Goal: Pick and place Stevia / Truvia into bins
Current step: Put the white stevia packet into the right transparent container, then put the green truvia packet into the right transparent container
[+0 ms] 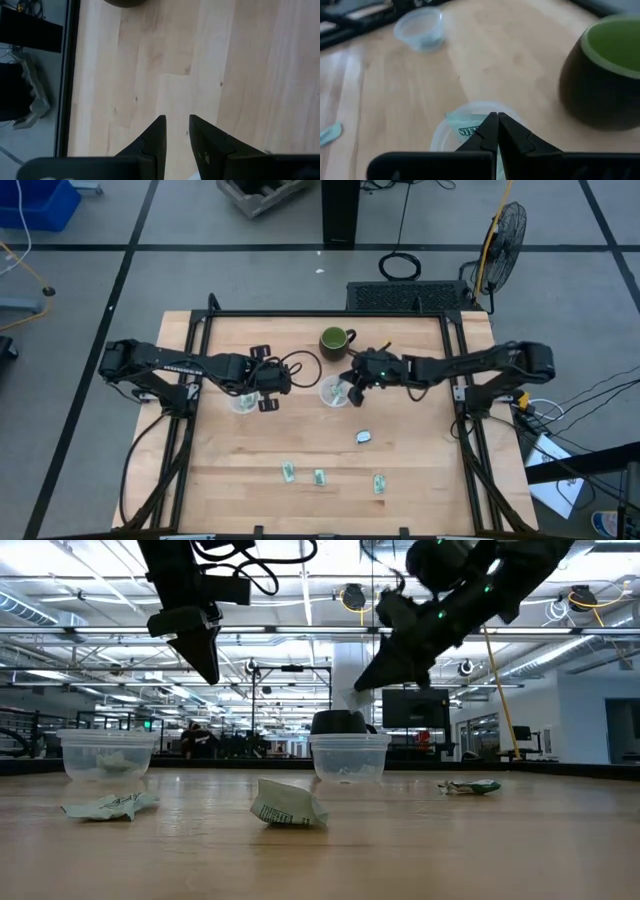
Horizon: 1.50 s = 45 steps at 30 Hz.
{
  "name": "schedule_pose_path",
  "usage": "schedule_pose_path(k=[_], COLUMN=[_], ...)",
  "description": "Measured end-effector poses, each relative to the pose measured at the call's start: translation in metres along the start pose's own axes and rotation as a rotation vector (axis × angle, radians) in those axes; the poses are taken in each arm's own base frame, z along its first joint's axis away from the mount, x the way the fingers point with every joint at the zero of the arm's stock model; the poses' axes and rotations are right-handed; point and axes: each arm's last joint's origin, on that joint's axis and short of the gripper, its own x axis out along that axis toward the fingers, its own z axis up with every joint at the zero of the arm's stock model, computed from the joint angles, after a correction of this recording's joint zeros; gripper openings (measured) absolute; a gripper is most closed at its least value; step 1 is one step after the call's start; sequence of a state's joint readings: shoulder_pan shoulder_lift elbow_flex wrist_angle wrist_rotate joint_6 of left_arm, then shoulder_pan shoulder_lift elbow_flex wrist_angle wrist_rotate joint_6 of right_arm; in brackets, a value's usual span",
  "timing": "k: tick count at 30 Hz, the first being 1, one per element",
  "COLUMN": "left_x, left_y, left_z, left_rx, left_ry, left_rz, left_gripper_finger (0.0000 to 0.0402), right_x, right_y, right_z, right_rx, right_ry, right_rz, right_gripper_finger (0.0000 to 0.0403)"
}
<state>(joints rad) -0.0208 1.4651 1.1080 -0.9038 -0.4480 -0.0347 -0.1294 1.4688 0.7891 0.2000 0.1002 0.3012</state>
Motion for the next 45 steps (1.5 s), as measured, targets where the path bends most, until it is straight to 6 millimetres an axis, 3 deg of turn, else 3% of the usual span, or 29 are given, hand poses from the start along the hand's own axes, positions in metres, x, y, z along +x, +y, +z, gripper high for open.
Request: schedule_pose_path(k=[4,13,20,27,37,41,45], left_x=[0.000,0.000,0.000,0.000,0.000,0.000,0.000], left_y=[0.000,0.000,0.000,0.000,0.000,0.000,0.000], left_z=[0.004,0.009,0.009,0.009,0.009,0.009,0.009], left_rx=[-0.012,-0.009,-0.007,-0.004,-0.009,-0.010,-0.010], left_ry=[-0.040,-0.086,-0.084,-0.083,-0.084,-0.084,-0.085], left_rz=[-0.001,-0.002,-0.002,-0.002,-0.002,-0.002,-0.002], left_gripper_finger=[0.0090,0.0090,0.0090,0.0090,0.0090,0.0090,0.0090], right_x=[0.018,0.052,0.069,0.069,0.068,0.055,0.028], right_y=[-0.003,0.007,0.006,0.006,0.006,0.009,0.017], right_z=[-0.005,0.001,-0.004,-0.005,-0.003,0.011,0.030], right_rx=[-0.005,-0.199,-0.250,-0.238,-0.246,-0.251,-0.280], right_ry=[0.089,0.318,0.371,0.374,0.367,0.312,0.244], right_rz=[0.044,0.034,0.031,0.028,0.028,0.039,0.065], right_gripper_finger=[0.0000,0.0000,0.0000,0.0010,0.0075,0.0086,0.0083])
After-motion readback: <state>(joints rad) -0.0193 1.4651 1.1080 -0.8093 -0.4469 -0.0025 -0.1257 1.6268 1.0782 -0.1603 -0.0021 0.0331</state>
